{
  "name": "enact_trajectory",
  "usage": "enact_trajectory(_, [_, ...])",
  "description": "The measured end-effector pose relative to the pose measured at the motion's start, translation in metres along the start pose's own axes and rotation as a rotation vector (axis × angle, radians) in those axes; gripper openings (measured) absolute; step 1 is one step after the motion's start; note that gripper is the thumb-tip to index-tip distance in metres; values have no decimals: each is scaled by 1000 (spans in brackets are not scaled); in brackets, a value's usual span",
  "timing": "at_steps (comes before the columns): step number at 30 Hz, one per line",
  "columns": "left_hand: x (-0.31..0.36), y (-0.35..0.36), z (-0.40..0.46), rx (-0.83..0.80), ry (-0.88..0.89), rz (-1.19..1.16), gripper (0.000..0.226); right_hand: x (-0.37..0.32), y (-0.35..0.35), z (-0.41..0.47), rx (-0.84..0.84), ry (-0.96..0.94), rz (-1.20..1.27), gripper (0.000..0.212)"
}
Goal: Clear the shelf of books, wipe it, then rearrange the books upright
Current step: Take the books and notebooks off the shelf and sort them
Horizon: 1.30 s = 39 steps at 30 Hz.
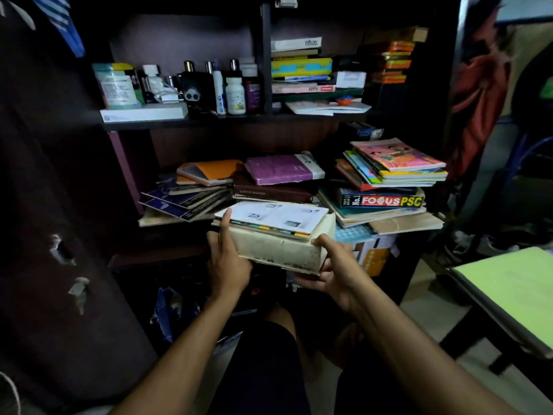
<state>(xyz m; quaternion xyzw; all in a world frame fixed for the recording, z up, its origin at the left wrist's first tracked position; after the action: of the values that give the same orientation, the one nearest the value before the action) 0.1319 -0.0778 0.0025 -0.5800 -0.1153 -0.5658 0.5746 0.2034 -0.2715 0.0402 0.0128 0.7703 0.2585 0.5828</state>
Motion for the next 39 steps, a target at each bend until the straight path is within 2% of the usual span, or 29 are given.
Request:
enact_trajectory(1, [-2,0,-3,-43,-11,3,109,-1,-1,-3,-10,38,-10,88])
enact_trajectory(2, [-4,-1,-7,-85,-15,14,111,-3,-2,-7,-14,62,-30,80])
enact_trajectory(4, [-6,-4,-9,-152,3,98,116,-9,-1,-11,-20,76,-55,52])
enact_trajectory(6, [-8,-8,-5,-184,19,218,122,-16,1,-13,-45,91,-66,36])
enact_trajectory(9, [-13,-15,-2,-241,46,270,133,-21,7,-13,-45,102,-95,27])
enact_trajectory(12, [-18,-20,-4,-346,46,10,133,-30,18,-8,-47,46,-154,40])
enact_trajectory(14, [-19,-20,-4,-354,-2,-179,133,-50,31,-6,-60,-46,-199,32])
enact_trajectory(16, [-18,-17,-3,-319,-86,-298,141,-78,40,-6,-49,-150,-275,30])
enact_trajectory(19, [-13,-8,-6,-284,-294,-465,153,-111,31,-11,3,-223,-357,42])
enact_trajectory(21, [-10,2,-8,-183,-393,-439,149,-121,12,-19,48,-247,-335,35])
enact_trajectory(23, [-3,7,-12,-141,-436,-191,138,-124,-14,-29,121,-265,-265,25])
enact_trajectory(25, [6,11,-14,-180,-460,-42,127,-122,-46,-40,195,-279,-181,21])
enact_trajectory(30, [20,4,-20,-329,-516,-85,94,-100,-118,-70,319,-290,136,30])
enact_trajectory(32, [31,3,-37,-298,-426,-64,88,-90,-139,-79,338,-288,250,42])
enact_trajectory(34, [59,10,-63,-298,-271,-173,66,-83,-151,-88,331,-298,323,42])
enact_trajectory(35, [80,17,-81,-385,-243,-274,51,-79,-154,-91,329,-310,348,38])
enact_trajectory(37, [130,32,-118,-707,-316,-498,28,-74,-155,-94,351,-347,388,34])
enact_trajectory(38, [154,42,-135,-884,-380,-586,29,-73,-158,-96,368,-377,403,36])
enact_trajectory(39, [176,58,-146,-1020,-414,-630,41,-74,-160,-97,381,-415,407,38])
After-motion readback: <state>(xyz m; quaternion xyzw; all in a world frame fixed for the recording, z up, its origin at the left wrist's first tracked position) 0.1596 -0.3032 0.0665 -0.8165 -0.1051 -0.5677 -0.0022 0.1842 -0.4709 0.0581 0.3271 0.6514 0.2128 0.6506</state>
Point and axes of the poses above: each hand's wrist, its own z-axis towards the middle knuckle, its own y-axis out of the palm, x = y × z, the point moved 1 cm from there along z, towards the middle knuckle, and after that the axes turned 13 degrees about -y, right-handed, at the moved point
